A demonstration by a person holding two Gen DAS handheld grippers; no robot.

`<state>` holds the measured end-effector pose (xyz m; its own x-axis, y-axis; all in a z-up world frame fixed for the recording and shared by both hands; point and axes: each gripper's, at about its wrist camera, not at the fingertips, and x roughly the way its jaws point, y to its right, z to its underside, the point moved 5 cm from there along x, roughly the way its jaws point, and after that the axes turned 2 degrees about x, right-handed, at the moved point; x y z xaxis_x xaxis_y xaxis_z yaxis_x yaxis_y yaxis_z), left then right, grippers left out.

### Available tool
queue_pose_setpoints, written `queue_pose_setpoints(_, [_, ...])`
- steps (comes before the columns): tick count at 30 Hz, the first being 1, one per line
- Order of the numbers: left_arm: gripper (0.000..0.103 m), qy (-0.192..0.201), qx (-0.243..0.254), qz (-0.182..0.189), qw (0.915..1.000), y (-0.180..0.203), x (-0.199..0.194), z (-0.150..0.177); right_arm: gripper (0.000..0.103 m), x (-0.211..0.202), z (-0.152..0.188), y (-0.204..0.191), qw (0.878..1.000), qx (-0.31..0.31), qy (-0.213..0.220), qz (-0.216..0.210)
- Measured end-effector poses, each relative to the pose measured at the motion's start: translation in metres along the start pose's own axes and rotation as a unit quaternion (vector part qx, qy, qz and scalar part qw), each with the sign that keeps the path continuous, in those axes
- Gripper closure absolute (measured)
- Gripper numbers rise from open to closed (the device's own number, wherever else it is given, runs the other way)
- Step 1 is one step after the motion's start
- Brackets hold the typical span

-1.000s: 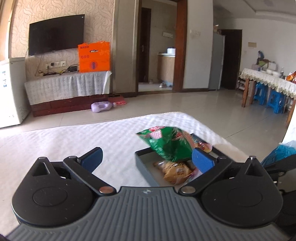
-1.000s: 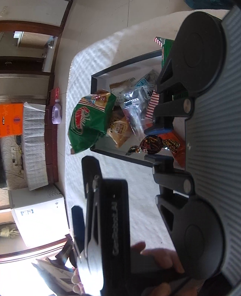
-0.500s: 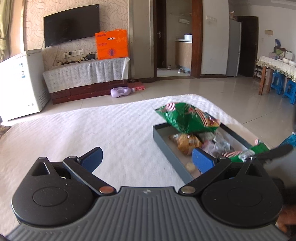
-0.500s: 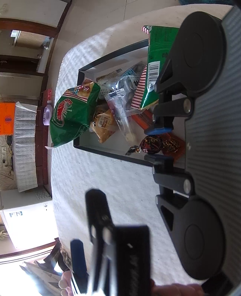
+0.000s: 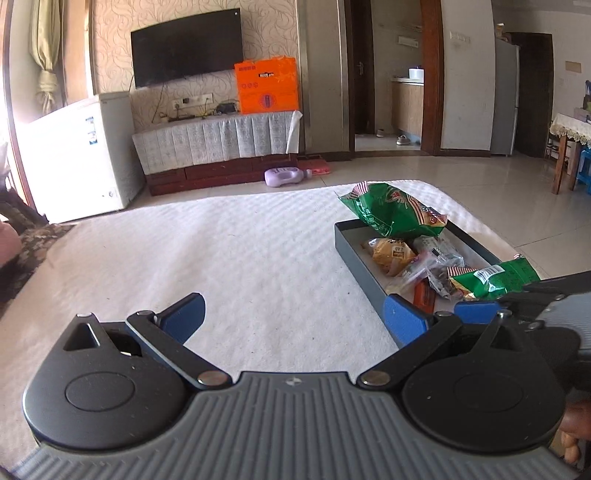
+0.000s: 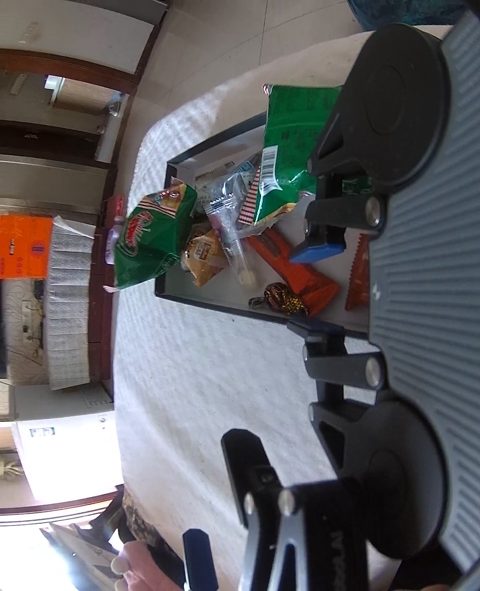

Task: Organize snacks
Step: 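Withdraw both tools from the filled grey box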

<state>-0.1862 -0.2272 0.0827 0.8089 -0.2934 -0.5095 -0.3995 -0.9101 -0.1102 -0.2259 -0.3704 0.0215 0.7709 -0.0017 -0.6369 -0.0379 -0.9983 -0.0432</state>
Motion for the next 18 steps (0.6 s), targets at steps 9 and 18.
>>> queue_pose_setpoints(9, [0.0, 0.034, 0.0, 0.02, 0.9992, 0.008, -0.042, 0.005, 0.054, -0.069, 0.021, 0.004, 0.995, 0.045, 0.09, -0.019])
queue_pose_setpoints(18, [0.0, 0.028, -0.002, 0.061, 0.9977, 0.031, -0.066, 0.007, 0.028, -0.126, 0.061, 0.002, 0.996, 0.049, 0.062, 0.033])
